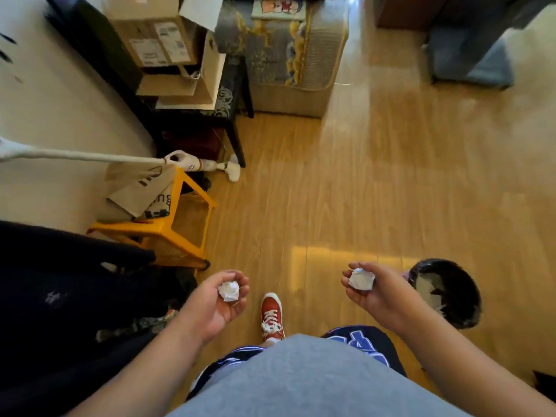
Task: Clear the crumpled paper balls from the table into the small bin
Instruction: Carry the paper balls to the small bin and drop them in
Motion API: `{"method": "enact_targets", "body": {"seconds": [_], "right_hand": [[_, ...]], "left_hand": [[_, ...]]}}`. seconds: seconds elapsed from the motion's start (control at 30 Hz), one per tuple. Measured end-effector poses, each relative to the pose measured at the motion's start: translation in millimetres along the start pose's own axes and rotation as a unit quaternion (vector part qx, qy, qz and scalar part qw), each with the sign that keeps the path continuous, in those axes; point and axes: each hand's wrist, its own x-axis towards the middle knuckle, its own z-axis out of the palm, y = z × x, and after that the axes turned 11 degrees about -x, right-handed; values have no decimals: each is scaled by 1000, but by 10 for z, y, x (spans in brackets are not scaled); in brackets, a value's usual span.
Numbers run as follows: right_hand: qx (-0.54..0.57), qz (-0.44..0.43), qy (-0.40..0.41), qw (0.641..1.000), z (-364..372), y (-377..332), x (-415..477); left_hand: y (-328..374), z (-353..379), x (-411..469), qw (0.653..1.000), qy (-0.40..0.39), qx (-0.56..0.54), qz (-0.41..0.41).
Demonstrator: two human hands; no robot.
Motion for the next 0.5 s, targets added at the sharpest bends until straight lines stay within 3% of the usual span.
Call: {"method": "enact_targets", "body": {"seconds": [0.27,0.5], "right_hand": [[114,7,105,988,-651,-499,154],[210,20,135,968,-1224,-1191,525]], "left_hand": [[419,1627,681,988,-78,129,-41],[391,3273,1332,970,-99,203,-88]]}}
